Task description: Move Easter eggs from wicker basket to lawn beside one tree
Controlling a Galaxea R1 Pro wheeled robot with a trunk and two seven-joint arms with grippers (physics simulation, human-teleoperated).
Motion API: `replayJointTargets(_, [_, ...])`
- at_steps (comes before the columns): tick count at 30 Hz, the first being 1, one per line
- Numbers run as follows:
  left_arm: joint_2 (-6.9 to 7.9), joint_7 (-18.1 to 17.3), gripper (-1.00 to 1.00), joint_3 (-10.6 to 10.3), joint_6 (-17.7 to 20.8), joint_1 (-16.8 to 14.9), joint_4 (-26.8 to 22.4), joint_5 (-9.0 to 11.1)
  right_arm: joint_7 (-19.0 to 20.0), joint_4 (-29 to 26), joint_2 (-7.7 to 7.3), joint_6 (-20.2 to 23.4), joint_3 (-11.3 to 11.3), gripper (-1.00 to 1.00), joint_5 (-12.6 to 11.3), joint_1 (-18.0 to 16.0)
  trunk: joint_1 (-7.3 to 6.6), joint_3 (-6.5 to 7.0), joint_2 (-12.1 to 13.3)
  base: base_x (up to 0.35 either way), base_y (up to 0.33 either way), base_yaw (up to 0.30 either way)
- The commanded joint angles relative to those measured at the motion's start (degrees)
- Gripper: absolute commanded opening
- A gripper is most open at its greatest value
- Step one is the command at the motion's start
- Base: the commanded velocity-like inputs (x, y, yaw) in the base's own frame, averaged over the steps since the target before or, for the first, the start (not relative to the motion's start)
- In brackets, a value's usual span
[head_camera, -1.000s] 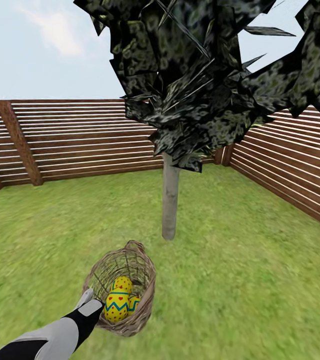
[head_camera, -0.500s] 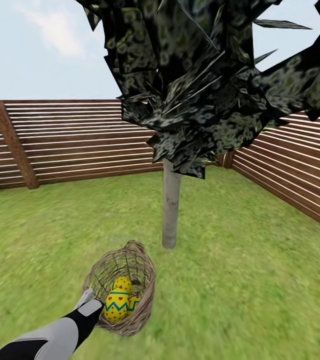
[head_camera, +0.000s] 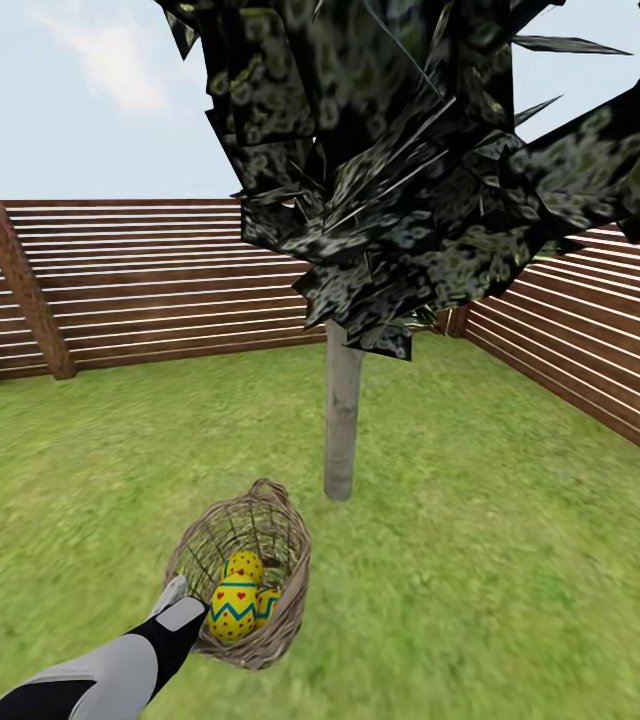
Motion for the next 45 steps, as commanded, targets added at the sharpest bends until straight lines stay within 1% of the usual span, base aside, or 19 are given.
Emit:
replayJointTargets(1, [0.02, 0.2, -1.0, 0.3, -0.1, 0.0, -0.1, -0.1, -0.3, 0.2, -0.02, -0.2, 0.1, 1.0, 0.5, -0.1, 0.24, -0.28, -0.5, 0.0, 0.0, 0.0])
replayJointTargets(7, [0.19, 0.4, -1.0, 0.8, 0.0, 0.0, -0.2, 0.1, -0.2, -0.7, -0.33, -0.1, 0.1, 1.0, 0.5, -0.1, 1.56, -1.36, -2.9, 0.0, 0.0, 0.0])
replayJointTargets(9, [0.19, 0.6, -1.0, 1.6, 0.0, 0.0, -0.2, 0.1, -0.7, -5.6, -0.14, 0.5, 0.1, 1.0, 0.6, -0.3, 2.0, -1.72, -3.7, 0.0, 0.0, 0.0])
replayJointTargets(10, [0.18, 0.6, -1.0, 1.7, 0.0, 0.0, -0.2, 0.1, -0.9, -9.3, -0.12, 0.8, 0.1, 1.0, 0.6, -0.4, 2.22, -1.9, -4.1, 0.0, 0.0, 0.0])
replayJointTargets(12, [-0.06, 0.7, -1.0, 1.8, 0.0, 0.0, -0.2, 0.0, -1.0, -17.4, -0.01, 3.3, 0.2, 1.0, 0.7, -1.0, 2.66, -2.26, -4.9, 0.0, 0.0, 0.0])
replayJointTargets(15, [0.03, 0.9, -1.0, 1.9, -0.1, 0.0, -0.2, 0.0, -0.2, -26.2, -0.1, 3.4, 0.3, 1.0, 0.6, -1.2, 3.32, -2.79, -6.1, 0.0, 0.0, 0.0])
replayJointTargets(16, [0.02, 1.5, -1.0, 1.8, 0.0, 0.0, -0.2, 0.0, -0.1, -26.7, -0.15, -1.5, 0.4, 1.0, 0.6, -1.2, 3.54, -2.97, -6.5, 0.0, 0.0, 0.0])
replayJointTargets(17, [-0.03, 1.7, -1.0, 1.8, 0.0, 0.0, -0.4, 0.0, 0.0, -26.7, -0.24, -4.5, 0.4, 1.0, 0.5, -1.2, 3.76, -3.15, -6.9, 0.0, 0.0, 0.0])
replayJointTargets(18, [-0.12, 1.8, -1.0, 1.8, -0.1, 0.0, -0.6, 0.0, 2.2, -27.0, -0.28, -5.2, 0.4, 1.0, 0.5, -1.2, 3.98, -3.33, -7.3, 0.0, 0.0, 0.0])
replayJointTargets(19, [-0.19, 1.8, -1.0, 1.7, -0.1, 0.0, -0.6, -0.1, 7.0, -27.3, -0.46, -5.2, 0.1, 1.0, 0.5, -1.2, 4.2, -3.51, -7.7, 0.0, 0.0, 0.0])
replayJointTargets(21, [-0.24, 1.8, -1.0, 1.7, 0.0, 0.0, -0.7, -0.1, 20.3, -28.5, -2.94, -3.7, -0.5, 1.0, -0.3, -1.2, 4.64, -3.87, -8.5, 0.0, 0.0, 0.0])
replayJointTargets(22, [-0.27, 1.8, -1.0, 1.7, 0.0, 0.0, -0.8, -0.1, 23.9, -29.7, -3.54, -2.5, -0.9, 1.0, -0.4, -1.2, 4.86, -4.05, -8.9, 0.0, 0.0, 0.0])
replayJointTargets(23, [-0.26, 1.9, -1.0, 1.7, 0.0, 0.0, -0.8, -0.1, 27.3, -31.6, -3.79, -0.1, -1.1, 1.0, -0.5, -1.2, 5.08, -4.23, -9.3, 0.0, 0.0, 0.0])
replayJointTargets(25, [-0.17, 1.9, -1.0, 1.7, 0.0, 0.0, -0.8, -0.1, 31.4, -33.5, -4.12, 5.4, -1.8, 1.0, -0.5, -1.2, 5.52, -4.59, -10.1, 0.0, 0.0, 0.0])
replayJointTargets(27, [-0.15, 1.9, -1.0, 1.7, 0.0, 0.0, -0.8, -0.1, 32.8, -34.2, -4.19, 7.5, -6.3, 1.0, -0.5, -1.2, 5.95, -4.95, -10.9, 0.0, 0.0, 0.0])
replayJointTargets(28, [-0.09, 1.9, -1.0, 1.7, 0.0, 0.0, -0.8, -0.1, 32.9, -33.9, -4.2, 7.7, -7.1, 1.0, -0.6, -1.2, 6.17, -5.13, -11.3, 0.0, 0.0, 0.0])
replayJointTargets(40, [-0.15, 1.9, -1.0, 1.8, 0.0, 0.0, -0.8, -0.1, 33.0, -33.6, -4.28, 8.0, -7.3, 1.0, -0.5, -1.2, 8.81, -7.28, -16.2, 0.0, 0.0, 0.0])
replayJointTargets(43, [0.01, 1.9, -1.0, 1.8, 0.0, 0.0, -0.8, -0.1, 33.4, -34.2, -4.41, 11.2, -7.3, 1.0, -0.5, -1.2, 9.47, -7.82, -17.4, 0.0, 0.0, 0.0])
replayJointTargets(45, [0.09, 1.9, -1.0, 1.8, 0.0, 0.0, -0.8, -0.1, 36.2, -34.6, -5.32, 13.8, -7.3, 1.0, -0.5, -1.2, 9.91, -8.18, -18.2, 0.0, 0.0, 0.0])
